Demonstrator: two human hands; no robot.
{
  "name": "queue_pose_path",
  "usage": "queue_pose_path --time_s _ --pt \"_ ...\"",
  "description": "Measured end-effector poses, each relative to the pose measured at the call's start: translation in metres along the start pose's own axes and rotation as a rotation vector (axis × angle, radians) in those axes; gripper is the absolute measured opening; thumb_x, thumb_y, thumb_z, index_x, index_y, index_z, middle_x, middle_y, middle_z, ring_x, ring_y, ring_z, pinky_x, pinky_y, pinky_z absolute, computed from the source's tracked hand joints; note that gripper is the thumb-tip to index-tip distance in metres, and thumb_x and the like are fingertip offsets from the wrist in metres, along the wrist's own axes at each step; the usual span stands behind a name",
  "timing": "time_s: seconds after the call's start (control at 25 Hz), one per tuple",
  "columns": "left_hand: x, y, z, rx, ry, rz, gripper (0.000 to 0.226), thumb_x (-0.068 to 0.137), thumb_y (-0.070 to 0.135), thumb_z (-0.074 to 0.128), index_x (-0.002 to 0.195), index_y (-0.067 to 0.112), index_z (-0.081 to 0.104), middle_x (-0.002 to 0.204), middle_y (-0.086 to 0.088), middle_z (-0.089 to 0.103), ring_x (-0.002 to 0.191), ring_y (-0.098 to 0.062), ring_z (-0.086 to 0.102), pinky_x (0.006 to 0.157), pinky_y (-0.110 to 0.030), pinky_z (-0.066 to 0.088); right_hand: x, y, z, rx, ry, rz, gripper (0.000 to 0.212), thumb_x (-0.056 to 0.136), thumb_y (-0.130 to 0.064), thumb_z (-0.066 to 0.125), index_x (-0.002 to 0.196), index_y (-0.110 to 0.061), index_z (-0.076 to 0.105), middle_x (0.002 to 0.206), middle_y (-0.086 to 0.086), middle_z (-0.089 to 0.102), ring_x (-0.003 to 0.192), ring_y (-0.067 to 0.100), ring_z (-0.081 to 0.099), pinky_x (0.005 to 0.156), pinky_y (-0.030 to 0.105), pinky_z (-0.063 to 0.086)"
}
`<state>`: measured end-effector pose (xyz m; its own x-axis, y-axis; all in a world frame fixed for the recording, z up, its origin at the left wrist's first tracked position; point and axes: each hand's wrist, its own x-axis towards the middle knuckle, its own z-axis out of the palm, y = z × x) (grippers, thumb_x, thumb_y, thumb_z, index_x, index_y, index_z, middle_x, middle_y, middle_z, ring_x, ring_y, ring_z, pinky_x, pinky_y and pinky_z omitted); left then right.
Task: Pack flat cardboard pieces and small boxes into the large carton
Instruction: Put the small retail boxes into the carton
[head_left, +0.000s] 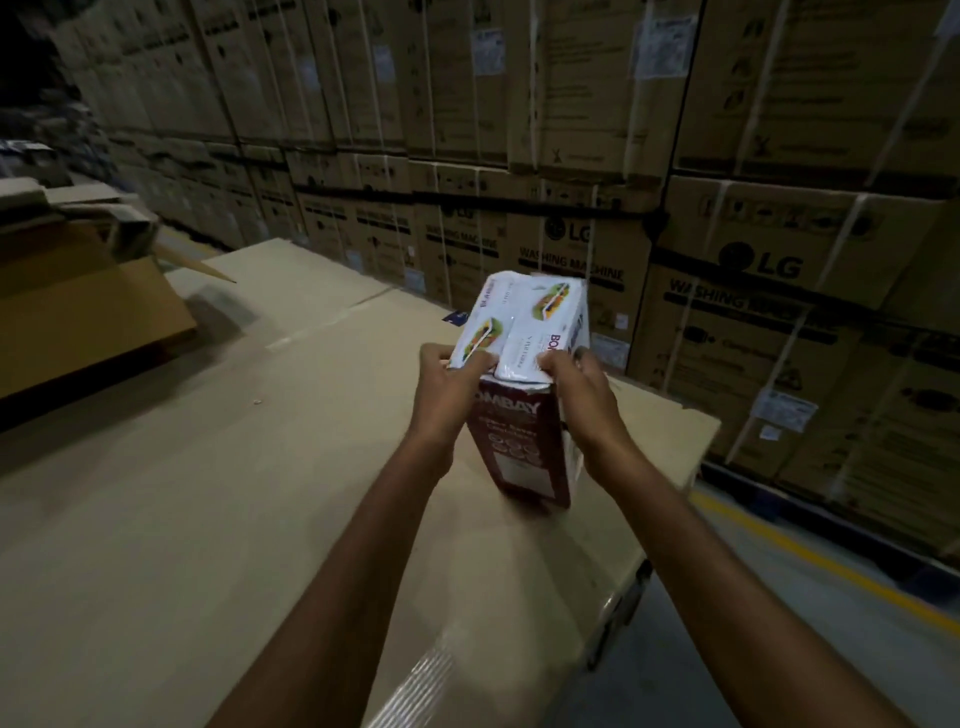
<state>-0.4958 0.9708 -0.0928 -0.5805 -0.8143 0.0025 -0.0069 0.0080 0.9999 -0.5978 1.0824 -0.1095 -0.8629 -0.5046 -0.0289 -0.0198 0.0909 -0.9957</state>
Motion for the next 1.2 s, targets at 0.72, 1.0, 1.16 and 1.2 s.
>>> queue_pose_path --time_s 0.72,1.0,1.16,1.2 --pt "-0.370 -0.050 -0.455 -0.098 0.404 0.341 0.044 0.105 0.039 0.048 0.148 0.029 0.046 0.143 0.001 0.059 0.127 -0.023 0.061 0.092 -0.045 0.057 -0.420 -0.001 0.260 -0.043 -0.868 -0.542 0.091 0.080 -0.054 0.065 0.160 -0.042 0.024 0.160 -0.030 0.030 0.147 0.001 0.031 0.119 0.048 0.034" --pt "-0.458 -0.014 -0.613 -0.299 0.616 0.309 0.037 0.105 0.037 0.039 0.132 0.029 0.063 0.130 0.004 0.069 0.123 -0.017 0.063 0.104 -0.043 0.048 -0.561 -0.033 0.368 -0.119 -1.011 -0.742 0.088 0.082 -0.061 0.065 0.158 -0.050 0.022 0.165 -0.028 0.013 0.154 0.001 0.009 0.126 0.049 0.018" --pt "-0.467 -0.006 -0.643 -0.234 0.708 0.335 0.041 0.096 0.045 0.054 0.135 0.031 0.059 0.127 0.014 0.070 0.119 -0.005 0.063 0.101 -0.031 0.051 -0.571 -0.042 0.419 -0.045 -1.124 -0.638 0.095 0.083 -0.079 0.056 0.159 -0.026 0.032 0.163 -0.008 0.034 0.149 0.013 0.035 0.119 0.051 0.035" --pt "-0.469 -0.004 -0.647 -0.200 0.703 0.361 0.045 0.094 0.044 0.054 0.137 0.030 0.058 0.126 0.016 0.070 0.117 -0.002 0.064 0.095 -0.024 0.053 -0.566 -0.033 0.429 -0.009 -1.097 -0.625 0.104 0.080 -0.085 0.055 0.154 -0.014 0.039 0.154 0.002 0.047 0.141 0.017 0.049 0.111 0.052 0.045"
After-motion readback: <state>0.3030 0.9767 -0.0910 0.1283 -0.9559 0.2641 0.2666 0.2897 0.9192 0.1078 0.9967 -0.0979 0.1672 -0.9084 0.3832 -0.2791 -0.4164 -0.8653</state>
